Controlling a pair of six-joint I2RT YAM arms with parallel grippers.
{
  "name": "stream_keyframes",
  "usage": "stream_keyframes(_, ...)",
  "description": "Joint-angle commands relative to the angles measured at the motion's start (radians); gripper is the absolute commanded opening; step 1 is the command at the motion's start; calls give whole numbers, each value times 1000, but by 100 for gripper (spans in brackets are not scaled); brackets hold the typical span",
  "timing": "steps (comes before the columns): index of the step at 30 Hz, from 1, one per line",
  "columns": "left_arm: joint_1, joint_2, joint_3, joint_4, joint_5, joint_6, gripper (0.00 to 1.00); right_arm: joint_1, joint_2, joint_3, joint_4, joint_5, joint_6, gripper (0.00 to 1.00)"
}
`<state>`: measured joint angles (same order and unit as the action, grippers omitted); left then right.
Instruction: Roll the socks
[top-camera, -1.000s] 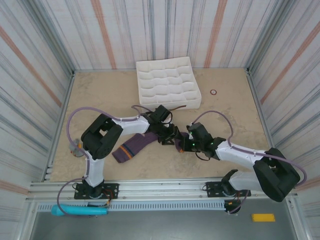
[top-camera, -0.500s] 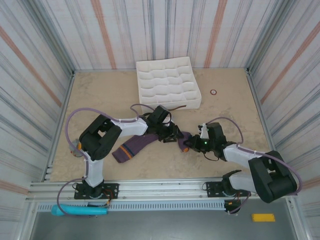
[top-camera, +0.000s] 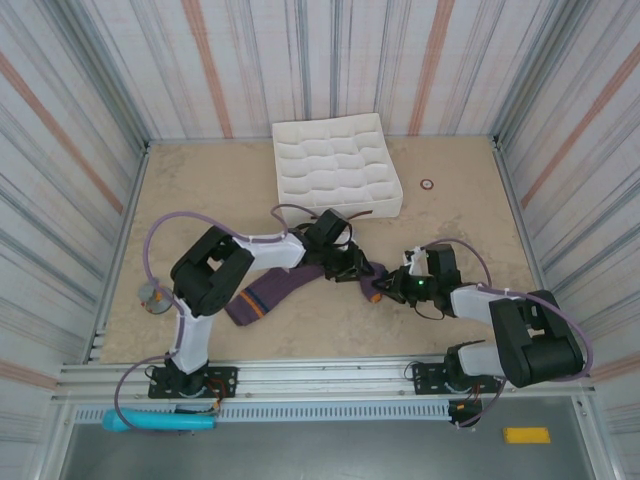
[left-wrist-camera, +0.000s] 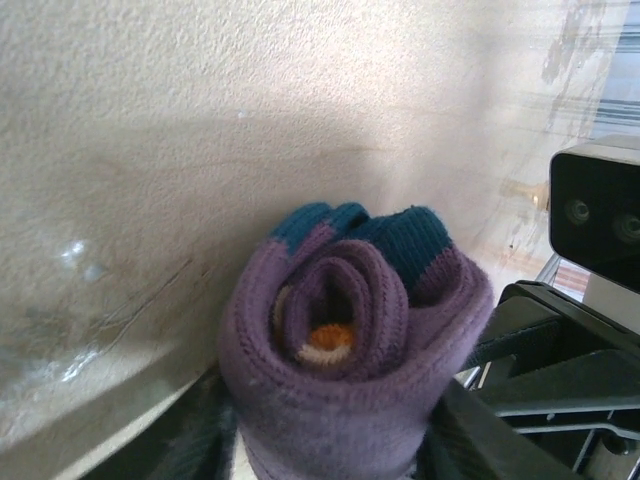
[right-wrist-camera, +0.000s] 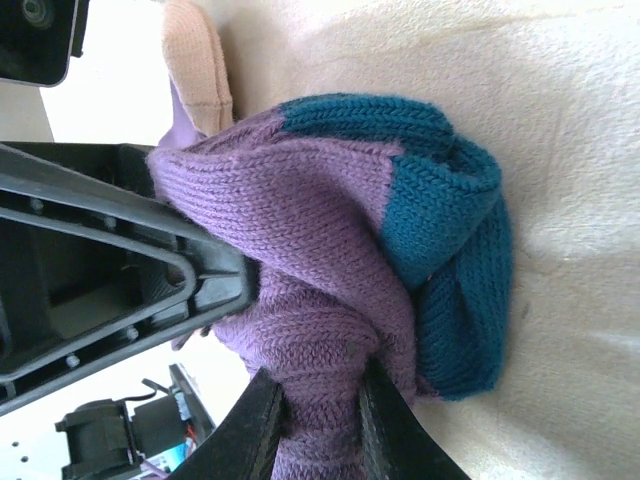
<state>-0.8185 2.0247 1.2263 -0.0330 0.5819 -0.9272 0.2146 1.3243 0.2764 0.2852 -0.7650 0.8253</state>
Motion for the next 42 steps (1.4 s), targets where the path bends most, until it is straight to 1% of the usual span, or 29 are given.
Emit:
stream_keyframes(1,-7,55,37,-122,-28,18,29,-20,23,-29,-101,32,35,11)
stream_keyframes(2,-7,63,57,-159,-28,31,23,-23,18,-24,-109,29,36,16)
stream_keyframes(4,-6,65,91,-216,-26,54,17,-23,-3,-13,-141,37,32,24)
stream_keyframes(5,-5,98,109,-239,-22,68,16,-23,-20,-4,-166,44,26,30)
stream_keyframes(7,-6,113,141,-281,-14,100,16,-23,-59,22,-236,69,2,43)
stream_keyframes(12,-4,139,200,-353,0,159,16,-23,-161,118,-465,167,-90,69)
stream_keyframes(16,-4,150,215,-358,9,172,16,-22,-148,174,-544,217,-154,82)
stream_keyframes(18,-3,154,219,-358,12,170,16,-16,-117,195,-554,231,-174,86)
stream_keyframes(20,-3,159,220,-355,23,167,16,-1,-90,207,-544,247,-186,86)
stream_keyframes(25,-2,161,211,-342,26,152,16,116,-43,236,-550,399,-208,86)
stream_keyframes(30,-1,161,205,-329,35,148,16,185,12,242,-517,469,-195,83)
stream_keyframes(36,1,161,202,-322,42,147,16,237,56,240,-520,553,-184,70)
stream_keyframes(42,1,160,198,-315,47,149,16,241,79,215,-496,586,-149,60)
